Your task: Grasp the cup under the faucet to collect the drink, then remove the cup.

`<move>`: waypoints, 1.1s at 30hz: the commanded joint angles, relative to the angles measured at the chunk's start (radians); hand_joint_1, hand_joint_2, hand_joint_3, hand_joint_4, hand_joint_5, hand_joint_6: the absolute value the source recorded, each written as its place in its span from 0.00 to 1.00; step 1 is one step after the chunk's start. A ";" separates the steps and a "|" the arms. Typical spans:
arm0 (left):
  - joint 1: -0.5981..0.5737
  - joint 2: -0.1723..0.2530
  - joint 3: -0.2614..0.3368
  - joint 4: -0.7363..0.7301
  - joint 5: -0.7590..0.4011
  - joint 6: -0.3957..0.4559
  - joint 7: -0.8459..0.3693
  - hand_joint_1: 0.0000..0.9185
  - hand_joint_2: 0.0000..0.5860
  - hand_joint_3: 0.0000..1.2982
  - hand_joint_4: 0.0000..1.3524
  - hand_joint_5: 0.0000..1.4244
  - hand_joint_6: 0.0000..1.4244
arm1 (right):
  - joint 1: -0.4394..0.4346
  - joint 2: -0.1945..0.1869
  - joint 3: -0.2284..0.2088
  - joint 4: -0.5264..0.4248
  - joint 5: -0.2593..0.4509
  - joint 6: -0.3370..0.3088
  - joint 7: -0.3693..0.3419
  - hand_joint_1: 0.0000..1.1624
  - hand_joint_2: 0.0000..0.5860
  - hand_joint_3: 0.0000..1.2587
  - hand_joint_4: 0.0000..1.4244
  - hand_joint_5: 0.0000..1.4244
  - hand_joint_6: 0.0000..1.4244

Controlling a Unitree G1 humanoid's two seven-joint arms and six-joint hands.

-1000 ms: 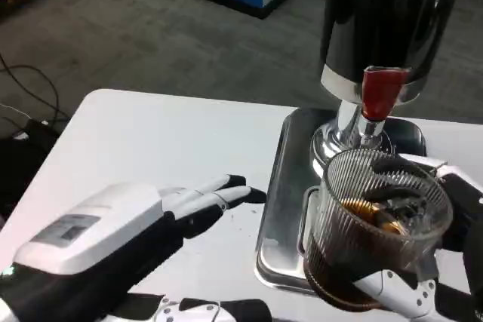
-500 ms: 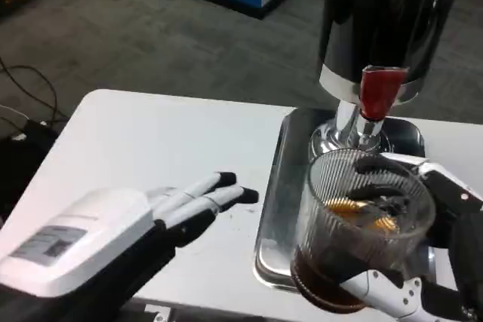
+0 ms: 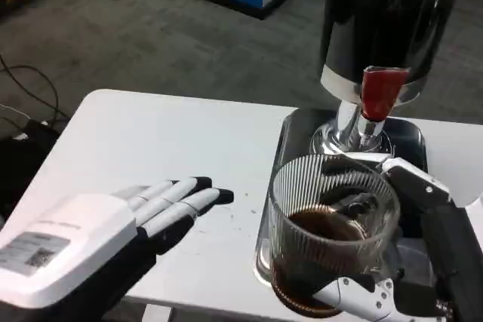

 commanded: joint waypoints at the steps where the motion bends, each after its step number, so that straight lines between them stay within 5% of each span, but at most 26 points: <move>1: 0.013 -0.004 0.021 -0.026 0.010 -0.021 -0.014 0.00 0.11 0.07 0.00 0.02 0.04 | -0.031 -0.017 -0.013 0.002 0.012 -0.016 0.005 0.71 0.31 0.76 0.79 0.95 1.00; 23: 0.151 -0.072 0.172 -0.026 -0.043 -0.095 -0.023 0.00 0.11 0.05 0.00 0.00 0.03 | -0.091 -0.037 0.029 0.012 0.002 0.016 0.052 0.71 0.31 0.77 0.80 0.96 1.00; 33: 0.165 -0.070 0.186 -0.026 -0.051 -0.094 -0.031 0.00 0.11 0.05 0.00 0.00 0.03 | -0.108 -0.039 0.041 0.014 -0.006 0.035 0.057 0.70 0.31 0.77 0.81 0.96 1.00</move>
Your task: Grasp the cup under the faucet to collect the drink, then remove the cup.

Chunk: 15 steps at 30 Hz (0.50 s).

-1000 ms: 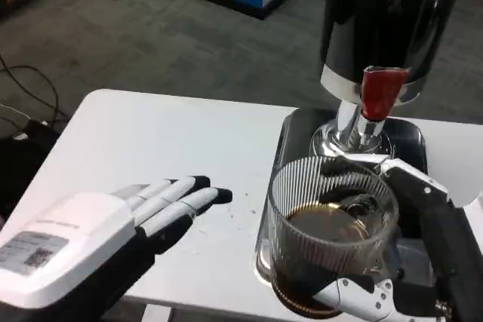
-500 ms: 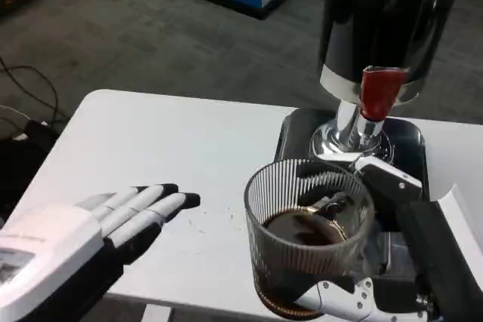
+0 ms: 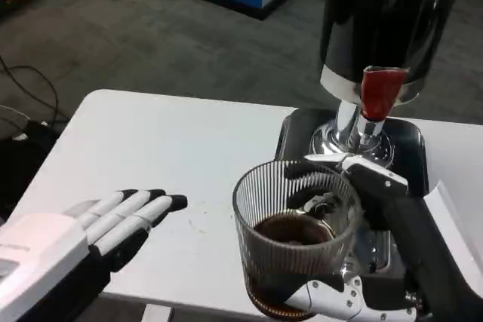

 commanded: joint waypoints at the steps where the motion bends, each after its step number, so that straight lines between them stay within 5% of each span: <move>1: 0.007 0.008 0.012 -0.025 -0.006 -0.004 -0.017 0.00 0.11 0.05 0.00 0.00 0.03 | -0.027 0.000 0.008 -0.010 -0.002 0.000 0.001 0.70 0.31 0.77 0.81 0.96 1.00; 15: -0.089 0.072 -0.031 0.016 0.025 0.001 -0.030 0.00 0.12 0.05 0.00 0.00 0.02 | -0.038 -0.005 0.008 -0.002 -0.006 0.013 0.005 0.70 0.31 0.77 0.81 0.97 1.00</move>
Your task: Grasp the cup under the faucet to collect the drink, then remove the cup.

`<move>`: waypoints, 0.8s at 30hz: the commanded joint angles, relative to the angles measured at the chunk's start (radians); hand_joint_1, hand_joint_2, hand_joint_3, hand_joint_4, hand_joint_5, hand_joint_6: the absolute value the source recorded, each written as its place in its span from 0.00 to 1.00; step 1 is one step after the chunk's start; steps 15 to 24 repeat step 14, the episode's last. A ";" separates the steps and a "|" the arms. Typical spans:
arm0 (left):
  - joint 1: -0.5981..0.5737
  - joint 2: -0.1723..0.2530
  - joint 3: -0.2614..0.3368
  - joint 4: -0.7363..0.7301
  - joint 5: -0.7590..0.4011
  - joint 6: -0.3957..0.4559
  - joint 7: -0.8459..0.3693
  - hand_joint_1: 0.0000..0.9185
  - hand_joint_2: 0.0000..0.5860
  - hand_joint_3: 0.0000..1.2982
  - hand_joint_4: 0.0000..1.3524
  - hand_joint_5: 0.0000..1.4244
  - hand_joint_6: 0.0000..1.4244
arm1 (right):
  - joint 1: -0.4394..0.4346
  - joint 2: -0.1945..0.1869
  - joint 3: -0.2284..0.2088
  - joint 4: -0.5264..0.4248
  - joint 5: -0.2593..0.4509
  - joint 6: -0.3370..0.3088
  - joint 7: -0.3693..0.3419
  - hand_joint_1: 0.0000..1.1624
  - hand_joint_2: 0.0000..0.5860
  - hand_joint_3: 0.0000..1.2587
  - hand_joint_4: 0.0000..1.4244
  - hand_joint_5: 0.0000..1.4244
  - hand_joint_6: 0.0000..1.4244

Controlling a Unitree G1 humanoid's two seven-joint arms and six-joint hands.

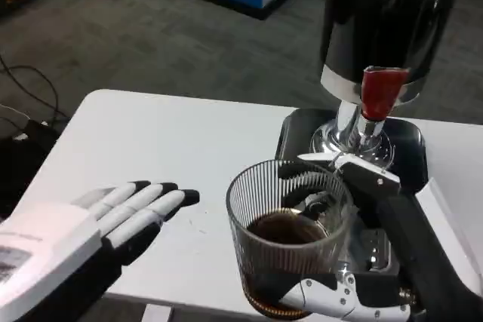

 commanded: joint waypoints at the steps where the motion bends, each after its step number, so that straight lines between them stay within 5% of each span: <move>1: -0.032 0.036 -0.021 0.013 0.026 0.001 -0.014 0.00 0.12 0.05 0.00 0.00 0.02 | -0.019 0.000 0.001 -0.002 0.009 -0.004 -0.002 0.70 0.31 0.77 0.81 0.97 1.00; 24: -0.069 0.060 -0.052 0.046 0.048 0.003 -0.019 0.00 0.13 0.05 0.00 0.00 0.02 | -0.028 -0.011 0.005 0.006 0.008 0.004 -0.002 0.70 0.31 0.78 0.81 0.97 1.00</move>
